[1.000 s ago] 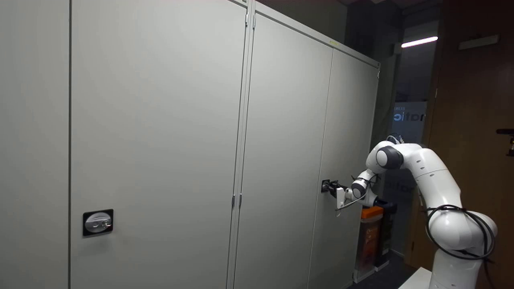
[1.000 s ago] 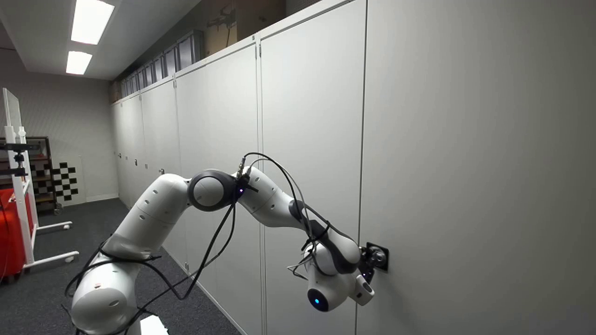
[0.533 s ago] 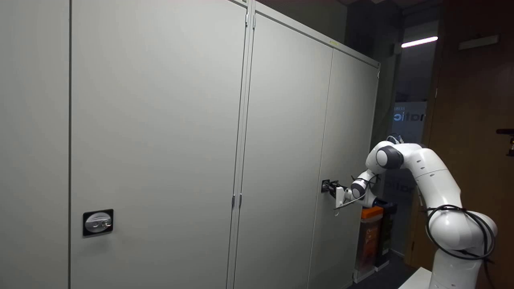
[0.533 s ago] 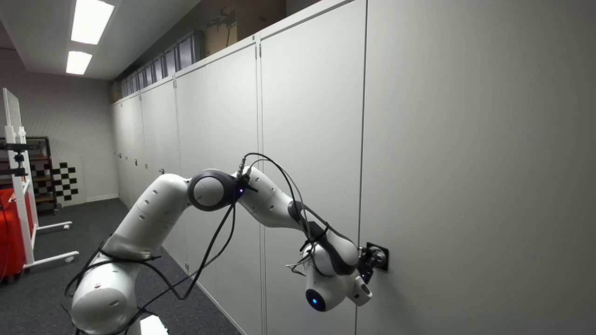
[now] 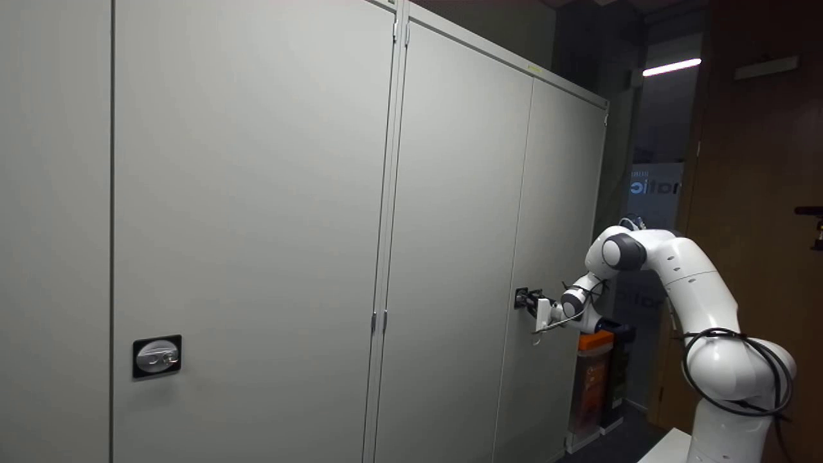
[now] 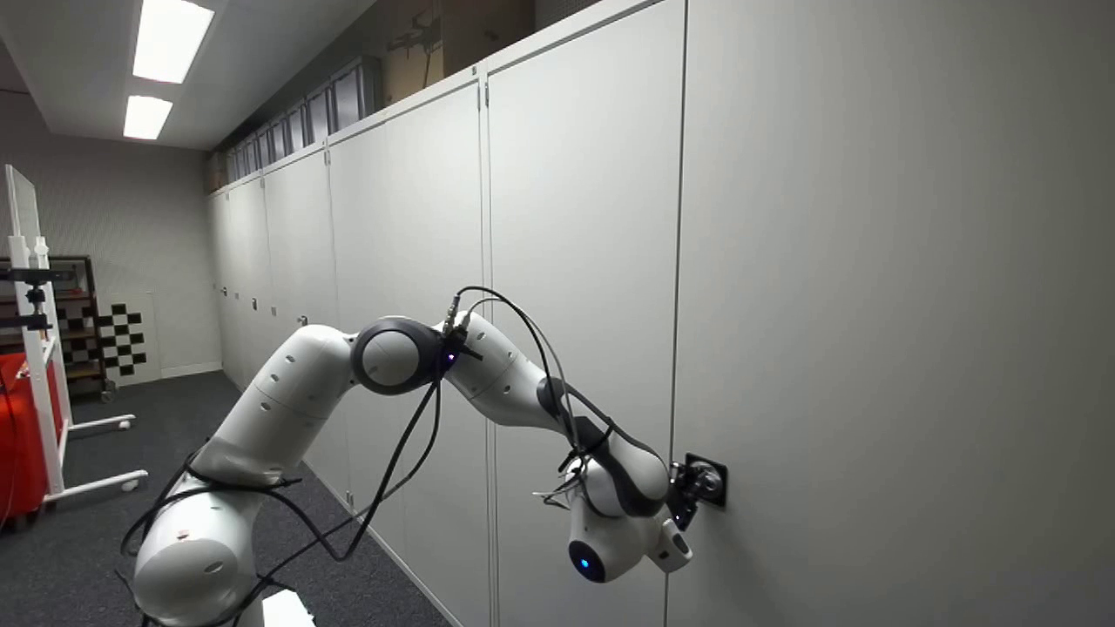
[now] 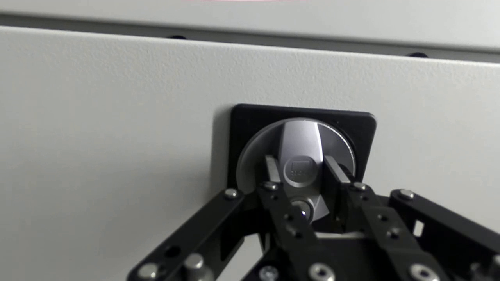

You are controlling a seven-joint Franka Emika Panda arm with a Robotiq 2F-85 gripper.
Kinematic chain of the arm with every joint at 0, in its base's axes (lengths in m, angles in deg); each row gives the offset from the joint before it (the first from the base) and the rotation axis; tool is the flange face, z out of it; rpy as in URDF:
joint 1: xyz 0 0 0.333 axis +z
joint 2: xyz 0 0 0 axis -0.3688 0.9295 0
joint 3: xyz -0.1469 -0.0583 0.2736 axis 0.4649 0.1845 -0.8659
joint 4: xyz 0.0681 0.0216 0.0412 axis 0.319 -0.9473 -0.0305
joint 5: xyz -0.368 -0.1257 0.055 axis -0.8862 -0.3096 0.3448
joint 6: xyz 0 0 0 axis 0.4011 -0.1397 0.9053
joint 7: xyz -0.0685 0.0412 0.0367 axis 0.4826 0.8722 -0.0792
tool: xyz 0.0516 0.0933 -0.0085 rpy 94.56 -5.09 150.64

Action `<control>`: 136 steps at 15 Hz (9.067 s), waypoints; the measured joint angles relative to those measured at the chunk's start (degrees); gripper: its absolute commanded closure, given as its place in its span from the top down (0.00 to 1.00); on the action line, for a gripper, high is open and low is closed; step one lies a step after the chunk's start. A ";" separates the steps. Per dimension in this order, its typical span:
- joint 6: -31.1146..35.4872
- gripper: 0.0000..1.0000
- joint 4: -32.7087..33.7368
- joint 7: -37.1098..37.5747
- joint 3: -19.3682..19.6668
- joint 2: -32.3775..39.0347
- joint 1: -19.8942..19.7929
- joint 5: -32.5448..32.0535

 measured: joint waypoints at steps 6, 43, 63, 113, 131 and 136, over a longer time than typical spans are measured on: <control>-0.01 0.08 -0.05 3.57 -0.06 -0.02 0.00 0.32; -9.23 0.08 -11.25 5.80 2.25 -5.08 -0.90 -1.82; -9.84 0.08 -20.22 0.45 4.42 -11.13 -0.84 -2.49; -25.33 0.08 -29.55 -0.55 15.26 -14.71 -9.42 -25.17; -28.76 0.08 -29.56 -0.55 18.65 -14.66 -12.92 -32.30; -29.47 0.08 -29.56 -0.55 19.57 -14.63 -13.73 -33.79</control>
